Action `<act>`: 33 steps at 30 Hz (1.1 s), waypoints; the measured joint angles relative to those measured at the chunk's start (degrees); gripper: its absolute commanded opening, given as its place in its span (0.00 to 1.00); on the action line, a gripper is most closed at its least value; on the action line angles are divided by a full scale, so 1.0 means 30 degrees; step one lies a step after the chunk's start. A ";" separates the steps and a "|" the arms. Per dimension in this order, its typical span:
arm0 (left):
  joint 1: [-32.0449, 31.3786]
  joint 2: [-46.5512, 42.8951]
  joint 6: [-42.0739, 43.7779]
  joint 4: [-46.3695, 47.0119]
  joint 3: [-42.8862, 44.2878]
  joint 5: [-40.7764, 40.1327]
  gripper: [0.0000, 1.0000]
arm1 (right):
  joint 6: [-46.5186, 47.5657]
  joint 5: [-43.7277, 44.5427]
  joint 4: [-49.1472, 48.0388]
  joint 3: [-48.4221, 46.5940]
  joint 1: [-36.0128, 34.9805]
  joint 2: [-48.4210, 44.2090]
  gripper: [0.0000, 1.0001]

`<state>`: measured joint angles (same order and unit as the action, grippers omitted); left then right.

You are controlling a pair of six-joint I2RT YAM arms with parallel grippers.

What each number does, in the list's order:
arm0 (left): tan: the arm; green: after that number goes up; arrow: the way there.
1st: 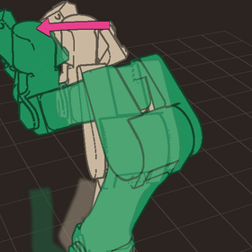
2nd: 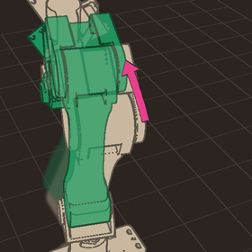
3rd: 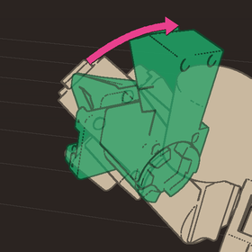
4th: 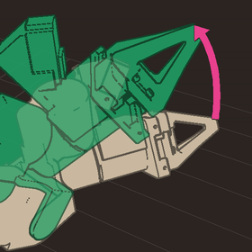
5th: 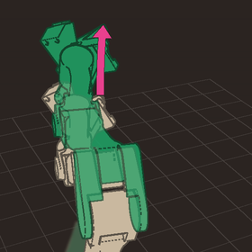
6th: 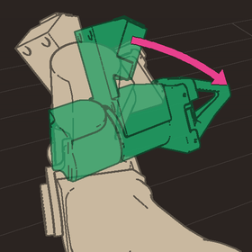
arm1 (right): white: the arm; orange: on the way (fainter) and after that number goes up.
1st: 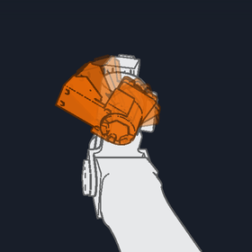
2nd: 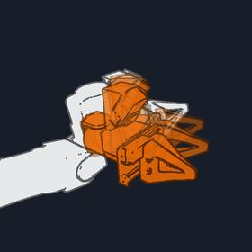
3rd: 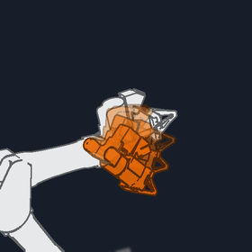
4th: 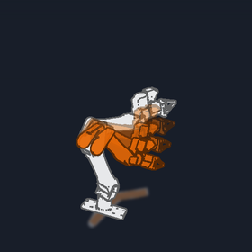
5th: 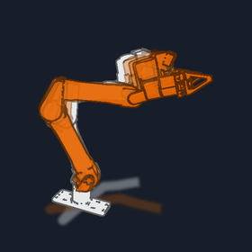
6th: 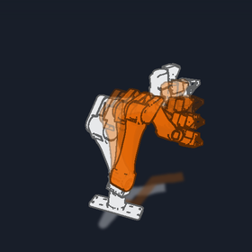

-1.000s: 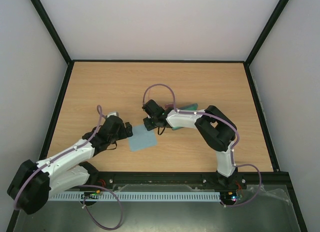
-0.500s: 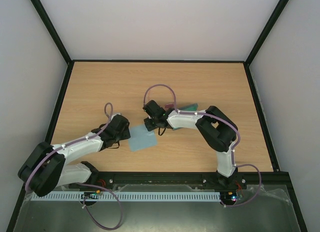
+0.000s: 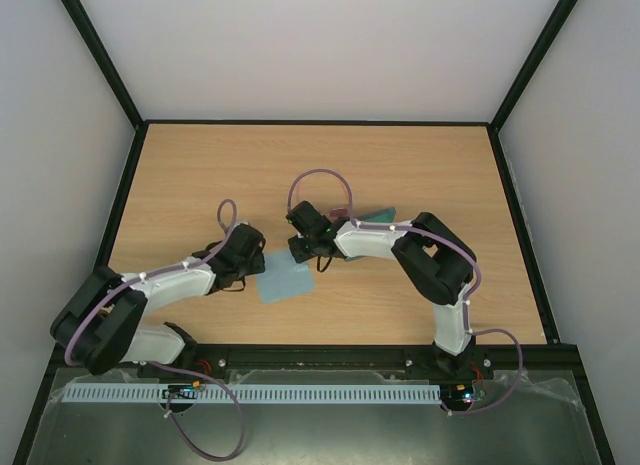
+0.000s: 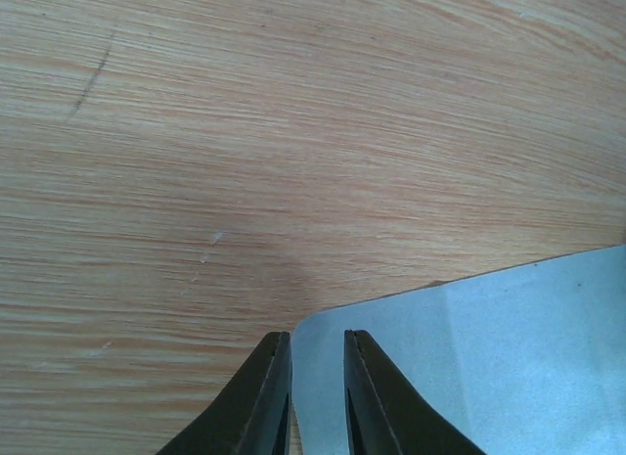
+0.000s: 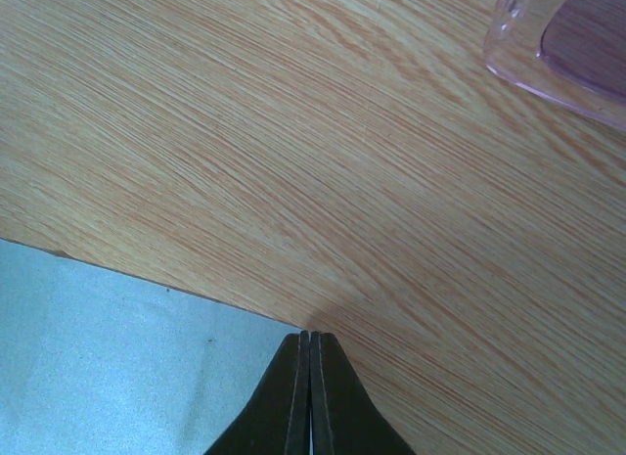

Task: Organize the sunglasses
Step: Fold the glasses cleaning cloth at the center of the board.

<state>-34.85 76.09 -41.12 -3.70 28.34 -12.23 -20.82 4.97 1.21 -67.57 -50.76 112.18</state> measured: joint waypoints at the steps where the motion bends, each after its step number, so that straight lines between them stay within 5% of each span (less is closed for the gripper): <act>1: 0.0000 0.0109 0.0044 0.0036 0.0029 0.0000 0.19 | 0.0000 0.0000 0.0000 0.0000 0.0000 0.0000 0.01; 16: 0.0015 0.1588 0.0386 0.0117 0.0539 -0.0474 0.19 | 0.0000 -0.0240 -0.0015 0.0007 0.0000 0.0000 0.01; 33: -0.0051 0.1807 0.0437 0.0328 0.0568 -0.0517 0.03 | 0.0000 -0.0372 -0.0022 0.0007 0.0000 0.0000 0.01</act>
<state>-35.00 81.52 -39.81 -2.72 30.04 -13.78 -20.82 3.86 1.15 -67.55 -50.76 112.18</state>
